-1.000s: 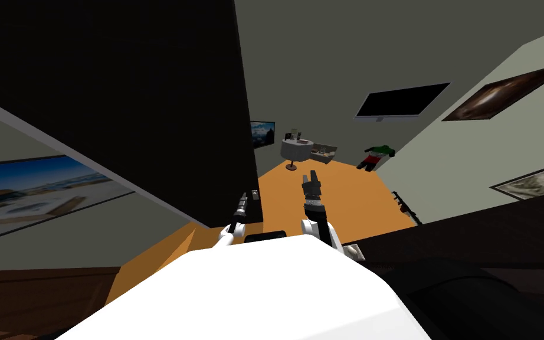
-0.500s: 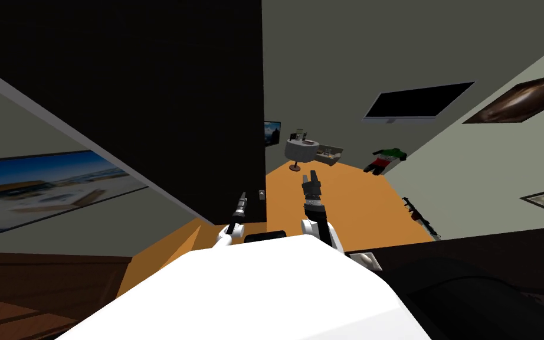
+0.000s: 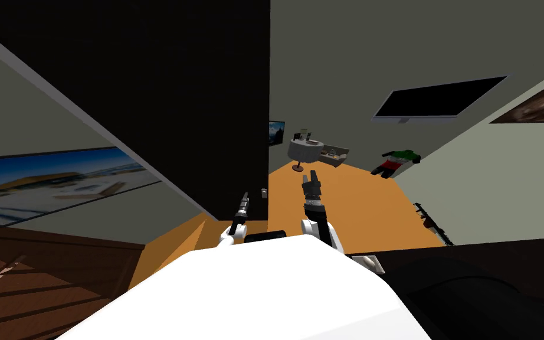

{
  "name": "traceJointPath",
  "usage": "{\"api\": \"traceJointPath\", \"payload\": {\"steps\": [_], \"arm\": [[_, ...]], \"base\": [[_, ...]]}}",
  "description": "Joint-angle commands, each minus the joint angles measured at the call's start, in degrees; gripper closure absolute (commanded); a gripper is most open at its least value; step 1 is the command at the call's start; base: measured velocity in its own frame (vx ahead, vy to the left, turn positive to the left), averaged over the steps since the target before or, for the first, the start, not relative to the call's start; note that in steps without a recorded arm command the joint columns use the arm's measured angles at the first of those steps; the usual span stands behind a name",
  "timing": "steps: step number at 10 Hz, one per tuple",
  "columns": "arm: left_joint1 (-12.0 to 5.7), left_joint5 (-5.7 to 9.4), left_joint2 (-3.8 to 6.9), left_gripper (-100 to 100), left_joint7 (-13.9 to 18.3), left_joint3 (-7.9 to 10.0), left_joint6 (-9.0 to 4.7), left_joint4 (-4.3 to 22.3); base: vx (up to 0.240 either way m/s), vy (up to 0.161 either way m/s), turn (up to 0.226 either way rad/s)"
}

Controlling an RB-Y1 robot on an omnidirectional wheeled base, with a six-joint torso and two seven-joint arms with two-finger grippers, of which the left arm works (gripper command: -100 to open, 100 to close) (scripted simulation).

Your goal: Push the door open

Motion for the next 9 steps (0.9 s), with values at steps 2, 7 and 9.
{"api": "traceJointPath", "payload": {"steps": [2,7,9], "arm": [[0.55,2.15,-1.51,-100,-1.2,-2.19,0.03,-0.4],[1.05,3.62,-3.12,-100,-1.9,-3.68,0.31,-1.2],[1.11,3.64,-3.15,-100,-1.9,-3.71,0.41,-1.3]], "base": [[-0.136,-0.095,0.071],[-0.131,-0.143,0.024],[-0.049,-0.082,0.019]]}}
